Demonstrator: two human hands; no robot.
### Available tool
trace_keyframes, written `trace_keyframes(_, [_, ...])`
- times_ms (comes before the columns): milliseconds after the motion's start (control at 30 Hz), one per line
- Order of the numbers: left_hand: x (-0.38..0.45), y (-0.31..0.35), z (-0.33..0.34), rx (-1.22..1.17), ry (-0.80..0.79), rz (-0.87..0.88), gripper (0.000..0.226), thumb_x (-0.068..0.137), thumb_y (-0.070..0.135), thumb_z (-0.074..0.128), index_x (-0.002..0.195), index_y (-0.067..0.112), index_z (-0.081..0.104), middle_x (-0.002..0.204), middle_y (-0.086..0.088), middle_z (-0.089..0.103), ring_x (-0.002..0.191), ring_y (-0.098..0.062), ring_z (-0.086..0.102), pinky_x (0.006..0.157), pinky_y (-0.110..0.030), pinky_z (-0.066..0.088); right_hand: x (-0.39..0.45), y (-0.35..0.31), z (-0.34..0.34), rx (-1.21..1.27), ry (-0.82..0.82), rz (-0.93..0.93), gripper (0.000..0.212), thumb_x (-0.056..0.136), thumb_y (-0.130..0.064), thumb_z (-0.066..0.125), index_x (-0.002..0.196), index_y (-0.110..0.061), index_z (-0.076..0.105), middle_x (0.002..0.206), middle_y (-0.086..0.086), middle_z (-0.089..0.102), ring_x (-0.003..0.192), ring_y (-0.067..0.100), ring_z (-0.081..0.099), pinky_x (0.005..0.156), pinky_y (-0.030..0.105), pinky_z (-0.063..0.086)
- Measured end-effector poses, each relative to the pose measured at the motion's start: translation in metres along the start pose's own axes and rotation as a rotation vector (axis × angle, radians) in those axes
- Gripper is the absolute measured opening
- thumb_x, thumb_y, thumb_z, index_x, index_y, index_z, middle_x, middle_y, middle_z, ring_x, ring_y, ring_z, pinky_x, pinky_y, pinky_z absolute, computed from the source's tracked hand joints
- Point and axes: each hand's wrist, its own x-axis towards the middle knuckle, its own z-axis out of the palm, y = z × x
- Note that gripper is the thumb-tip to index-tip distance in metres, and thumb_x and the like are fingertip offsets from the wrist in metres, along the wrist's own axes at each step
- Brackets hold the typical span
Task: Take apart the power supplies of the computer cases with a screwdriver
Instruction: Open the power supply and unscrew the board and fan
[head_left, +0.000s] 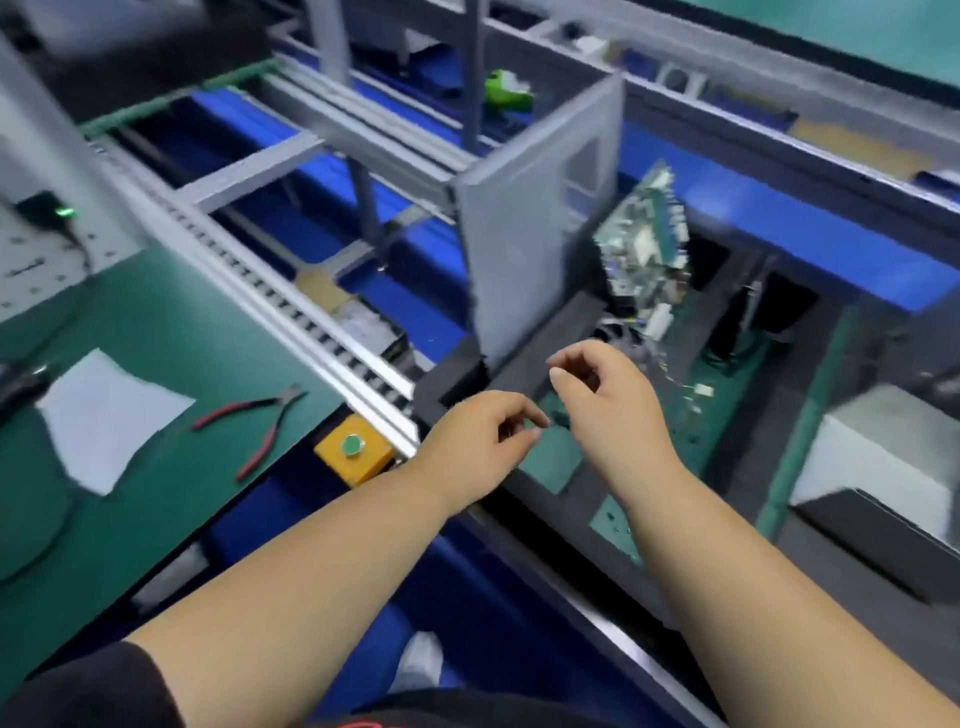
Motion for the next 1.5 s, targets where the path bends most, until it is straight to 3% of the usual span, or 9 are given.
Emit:
trace_keyframes(100, [-0.021, -0.036, -0.038, 0.060, 0.203, -0.119, 0.017, 0.089, 0.022, 0.067, 0.102, 0.033, 0.068, 0.094, 0.015, 0.060, 0.088, 0.002, 0.056, 0.079, -0.012, 0.042, 0.009, -0.025, 0.040, 0.028, -0.125, -0.083, 0.010, 0.092, -0.024, 0.061, 0.088, -0.032, 0.063, 0.097, -0.010, 0.064, 0.085, 0.002, 0.057, 0.072, 0.023, 0.040])
trace_keyframes(300, [-0.058, -0.119, -0.122, 0.315, 0.625, -0.525, 0.023, 0.086, 0.015, 0.064, 0.109, 0.018, 0.067, 0.108, -0.004, 0.063, 0.104, -0.026, 0.058, 0.090, -0.040, 0.049, 0.015, -0.054, 0.087, 0.069, -0.249, -0.101, 0.011, 0.092, -0.027, 0.058, 0.086, -0.034, 0.064, 0.089, -0.011, 0.066, 0.074, -0.004, 0.057, 0.064, 0.023, 0.040])
trace_keyframes(567, [-0.065, -0.213, -0.159, 0.766, 0.177, -0.899, 0.082, 0.081, 0.062, 0.066, 0.143, 0.016, 0.039, 0.144, -0.014, 0.043, 0.135, -0.035, 0.036, 0.112, -0.042, 0.032, 0.024, -0.058, 0.113, 0.042, -0.227, -0.034, 0.012, 0.090, -0.026, 0.058, 0.085, -0.034, 0.065, 0.090, -0.012, 0.065, 0.063, -0.005, 0.060, 0.050, 0.008, 0.040])
trace_keyframes(733, [-0.064, -0.231, -0.157, 0.901, 0.123, -0.854, 0.064, 0.085, 0.059, 0.062, 0.134, 0.020, 0.046, 0.132, -0.009, 0.049, 0.124, -0.030, 0.046, 0.108, -0.043, 0.034, 0.032, -0.064, 0.122, 0.059, -0.216, 0.033, 0.013, 0.093, -0.024, 0.057, 0.087, -0.033, 0.066, 0.095, -0.012, 0.065, 0.066, -0.006, 0.061, 0.048, 0.007, 0.042])
trace_keyframes(900, [-0.061, -0.229, -0.173, 0.926, 0.083, -0.843, 0.062, 0.079, 0.063, 0.065, 0.123, 0.023, 0.052, 0.121, -0.003, 0.054, 0.114, -0.027, 0.050, 0.093, -0.040, 0.038, 0.036, -0.074, 0.135, 0.062, -0.225, 0.041, 0.014, 0.093, -0.024, 0.056, 0.087, -0.033, 0.066, 0.092, -0.012, 0.066, 0.079, 0.008, 0.060, 0.073, 0.030, 0.052])
trace_keyframes(1067, [-0.055, -0.216, -0.186, 0.758, 0.153, -0.795, 0.035, 0.071, 0.050, 0.066, 0.093, 0.024, 0.059, 0.099, 0.000, 0.061, 0.092, -0.025, 0.055, 0.073, -0.034, 0.041, 0.034, -0.081, 0.145, 0.077, -0.243, 0.061, 0.014, 0.091, -0.025, 0.055, 0.084, -0.031, 0.066, 0.081, -0.013, 0.060, 0.068, 0.011, 0.050, 0.077, 0.042, 0.054])
trace_keyframes(1300, [-0.035, -0.154, -0.213, 0.031, 0.389, -0.500, 0.021, 0.076, 0.044, 0.078, 0.083, 0.034, 0.061, 0.082, 0.017, 0.063, 0.046, -0.009, 0.060, 0.048, -0.023, 0.040, 0.024, -0.094, 0.145, 0.184, -0.336, 0.065, 0.009, 0.091, -0.026, 0.062, 0.087, -0.033, 0.067, 0.083, -0.018, 0.063, 0.074, 0.007, 0.055, 0.074, 0.034, 0.051])
trace_keyframes(1367, [-0.026, -0.126, -0.217, -0.098, 0.446, -0.393, 0.015, 0.078, 0.044, 0.077, 0.084, 0.040, 0.064, 0.082, 0.019, 0.062, 0.054, 0.002, 0.058, 0.052, -0.024, 0.042, 0.020, -0.098, 0.139, 0.228, -0.357, 0.063, 0.004, 0.084, -0.036, 0.064, 0.088, -0.036, 0.067, 0.082, -0.023, 0.063, 0.072, 0.002, 0.056, 0.074, 0.033, 0.050])
trace_keyframes(1500, [-0.008, -0.063, -0.208, -0.377, 0.340, -0.246, 0.020, 0.085, 0.041, 0.071, 0.093, 0.023, 0.066, 0.082, 0.005, 0.067, 0.069, -0.006, 0.063, 0.067, -0.022, 0.051, 0.015, -0.105, 0.117, 0.329, -0.394, 0.039, 0.047, 0.067, -0.061, 0.065, 0.108, -0.037, 0.063, 0.101, -0.015, 0.063, 0.095, 0.011, 0.063, 0.096, 0.046, 0.053])
